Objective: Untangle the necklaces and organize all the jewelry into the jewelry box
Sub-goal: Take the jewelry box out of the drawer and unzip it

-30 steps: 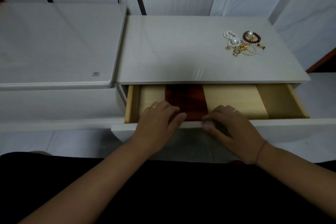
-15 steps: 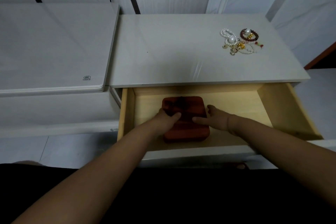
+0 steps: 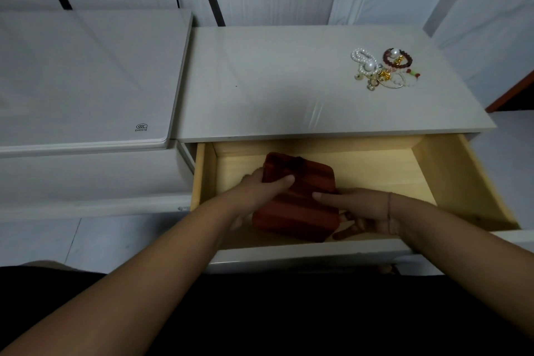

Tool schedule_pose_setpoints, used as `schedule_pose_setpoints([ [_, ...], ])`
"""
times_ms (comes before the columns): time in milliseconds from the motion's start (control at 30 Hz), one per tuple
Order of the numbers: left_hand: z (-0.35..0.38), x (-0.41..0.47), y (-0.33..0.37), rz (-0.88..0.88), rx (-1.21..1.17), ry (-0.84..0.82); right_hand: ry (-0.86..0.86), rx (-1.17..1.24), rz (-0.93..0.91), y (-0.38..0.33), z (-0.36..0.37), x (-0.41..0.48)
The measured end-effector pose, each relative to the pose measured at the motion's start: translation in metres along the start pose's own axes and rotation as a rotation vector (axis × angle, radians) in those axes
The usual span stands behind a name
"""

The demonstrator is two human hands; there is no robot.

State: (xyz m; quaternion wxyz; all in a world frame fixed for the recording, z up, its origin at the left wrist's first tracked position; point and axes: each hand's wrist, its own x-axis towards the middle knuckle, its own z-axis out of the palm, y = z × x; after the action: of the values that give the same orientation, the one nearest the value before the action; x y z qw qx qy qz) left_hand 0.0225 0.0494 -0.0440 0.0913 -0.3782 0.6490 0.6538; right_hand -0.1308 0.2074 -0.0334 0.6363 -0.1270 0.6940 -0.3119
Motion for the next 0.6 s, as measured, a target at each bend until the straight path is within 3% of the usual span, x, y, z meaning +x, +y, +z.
schedule_pose_setpoints([
  [167,-0.002,-0.036,0.006,0.128,-0.045,-0.037,0.059,0.084,-0.178,0.004,0.005,-0.036],
  [600,-0.016,-0.068,0.063,0.392,0.003,0.106,0.285,-0.115,-0.4,-0.06,-0.001,-0.089],
])
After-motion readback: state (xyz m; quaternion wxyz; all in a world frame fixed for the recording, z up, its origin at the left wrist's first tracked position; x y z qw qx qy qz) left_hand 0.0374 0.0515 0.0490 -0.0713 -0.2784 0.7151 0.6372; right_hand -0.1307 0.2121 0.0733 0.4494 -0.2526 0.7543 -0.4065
